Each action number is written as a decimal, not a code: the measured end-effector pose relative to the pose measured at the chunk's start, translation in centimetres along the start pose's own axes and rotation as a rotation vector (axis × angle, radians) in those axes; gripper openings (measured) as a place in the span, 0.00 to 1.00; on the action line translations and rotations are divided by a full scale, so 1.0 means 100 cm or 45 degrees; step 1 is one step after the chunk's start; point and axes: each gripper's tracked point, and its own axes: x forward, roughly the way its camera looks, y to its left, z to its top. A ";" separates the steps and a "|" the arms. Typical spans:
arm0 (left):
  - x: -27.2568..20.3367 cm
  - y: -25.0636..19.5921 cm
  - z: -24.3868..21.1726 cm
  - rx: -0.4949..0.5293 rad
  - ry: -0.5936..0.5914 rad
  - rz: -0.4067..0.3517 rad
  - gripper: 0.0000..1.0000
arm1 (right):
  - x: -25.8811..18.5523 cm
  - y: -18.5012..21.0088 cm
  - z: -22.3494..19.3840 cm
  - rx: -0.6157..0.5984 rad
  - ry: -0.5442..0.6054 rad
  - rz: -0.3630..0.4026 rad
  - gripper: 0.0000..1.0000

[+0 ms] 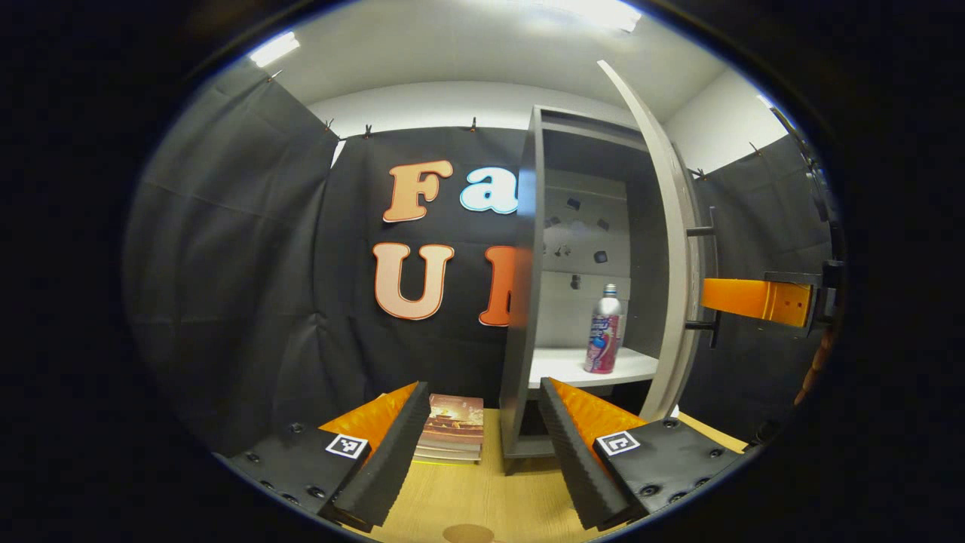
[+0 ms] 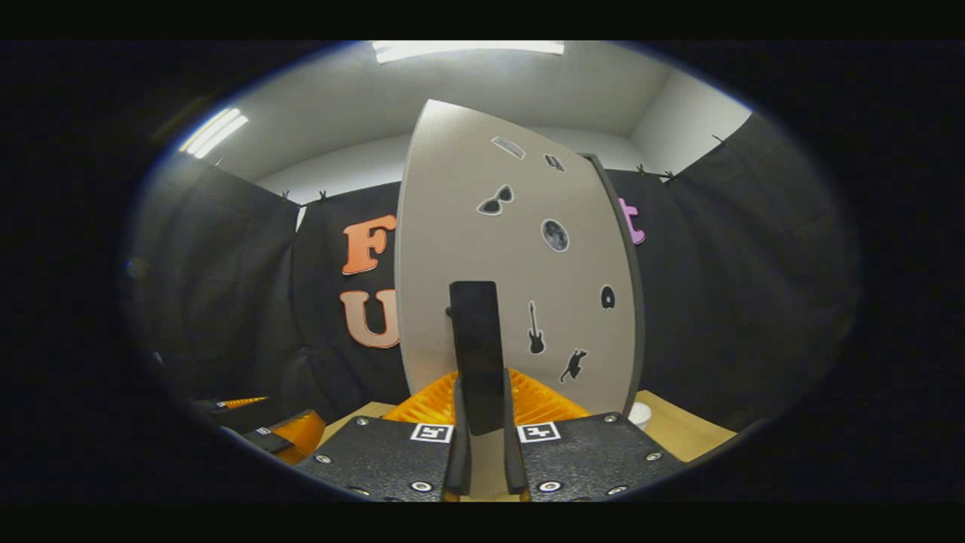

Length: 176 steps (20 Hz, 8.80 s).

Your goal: Open the cabinet door with the right hand, grasp the bottle in the cabinet with the left hand and place it on the coaster, then close the cabinet door with the right hand.

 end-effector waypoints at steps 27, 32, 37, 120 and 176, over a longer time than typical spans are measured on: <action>-0.025 -0.100 0.003 -0.066 0.035 -0.203 0.94 | -0.093 -0.237 0.029 0.126 -0.059 -0.164 0.06; -0.014 -0.115 0.008 -0.079 0.043 -0.251 0.95 | -0.129 -0.204 0.043 0.035 -0.089 -0.131 0.11; 0.009 -0.124 0.004 -0.096 0.061 -0.289 0.94 | -0.131 -0.149 0.029 -0.027 -0.061 -0.059 0.38; 0.019 -0.017 -0.204 0.127 -0.005 -0.236 0.82 | -0.046 0.008 -0.123 -0.107 0.054 -0.008 0.97; 0.026 -0.024 -0.116 0.007 0.076 -0.296 0.95 | -0.144 -0.158 -0.045 -0.180 0.090 -0.586 0.95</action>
